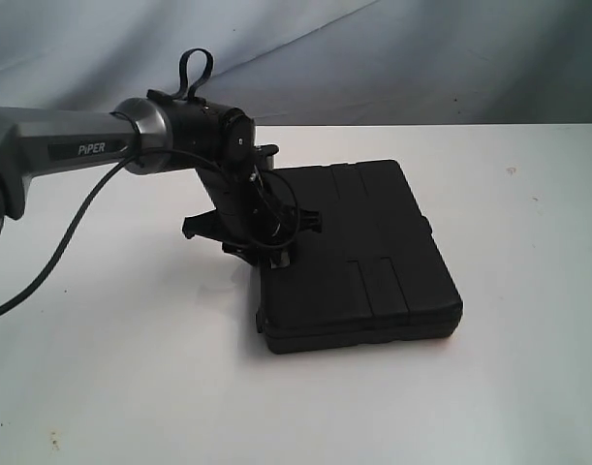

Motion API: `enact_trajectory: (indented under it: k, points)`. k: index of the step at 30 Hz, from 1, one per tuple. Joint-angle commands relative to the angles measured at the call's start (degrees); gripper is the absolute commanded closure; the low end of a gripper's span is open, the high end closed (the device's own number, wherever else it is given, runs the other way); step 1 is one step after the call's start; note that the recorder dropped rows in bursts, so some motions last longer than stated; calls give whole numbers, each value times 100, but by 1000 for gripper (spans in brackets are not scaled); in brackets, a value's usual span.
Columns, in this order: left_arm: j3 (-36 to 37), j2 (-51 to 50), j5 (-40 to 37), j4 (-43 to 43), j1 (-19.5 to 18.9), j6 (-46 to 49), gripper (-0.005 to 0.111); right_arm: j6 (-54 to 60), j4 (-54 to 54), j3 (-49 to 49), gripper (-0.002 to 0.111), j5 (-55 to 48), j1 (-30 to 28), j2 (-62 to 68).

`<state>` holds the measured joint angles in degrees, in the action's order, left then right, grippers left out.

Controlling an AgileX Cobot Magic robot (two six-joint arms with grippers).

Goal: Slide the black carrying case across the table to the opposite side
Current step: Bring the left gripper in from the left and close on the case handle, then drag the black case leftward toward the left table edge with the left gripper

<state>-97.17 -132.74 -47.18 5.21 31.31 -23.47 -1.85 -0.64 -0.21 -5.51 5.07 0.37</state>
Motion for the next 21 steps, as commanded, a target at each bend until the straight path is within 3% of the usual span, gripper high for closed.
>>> enact_trajectory:
  k: [1,5,10,21]
  points:
    - [-44,-53,42,-22,7,-48,77,12,34,21,108,20,-47,-37]
    - [-44,-53,51,-124,7,-48,82,12,34,21,108,20,-47,-37]
    - [-44,-53,51,-124,7,-48,107,12,34,21,108,20,-47,-37]
    - [66,-39,-64,-82,-107,-48,107,12,34,21,108,20,-47,-37]
